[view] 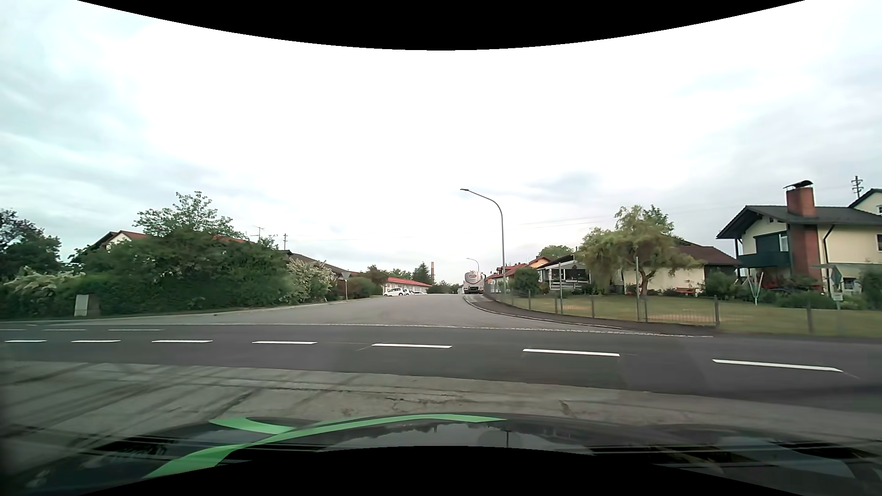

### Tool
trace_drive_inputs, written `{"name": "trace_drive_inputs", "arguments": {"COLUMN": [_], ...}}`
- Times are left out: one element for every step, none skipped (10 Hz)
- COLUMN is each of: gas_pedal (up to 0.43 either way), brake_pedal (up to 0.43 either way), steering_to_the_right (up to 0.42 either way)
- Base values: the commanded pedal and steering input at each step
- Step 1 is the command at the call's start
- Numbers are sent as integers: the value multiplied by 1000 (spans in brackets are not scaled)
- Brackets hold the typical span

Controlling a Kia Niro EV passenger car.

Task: Follow the waypoints while adhering to traffic rules and regulations

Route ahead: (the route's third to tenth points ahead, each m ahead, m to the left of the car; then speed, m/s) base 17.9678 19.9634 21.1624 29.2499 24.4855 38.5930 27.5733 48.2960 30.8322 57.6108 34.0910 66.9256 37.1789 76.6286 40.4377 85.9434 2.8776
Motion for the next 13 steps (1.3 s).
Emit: {"name": "trace_drive_inputs", "arguments": {"gas_pedal": [0, 0, 0, 0, 0, 0, 0, 0, 0, 0, 0, 0, 0], "brake_pedal": [0, 0, 0, 0, 0, 0, 0, 0, 0, 18, 49, 79, 91], "steering_to_the_right": [-1, -16, -28, -36, -44, -52, -58, -66, -76, -86, -92, -101, -112]}}
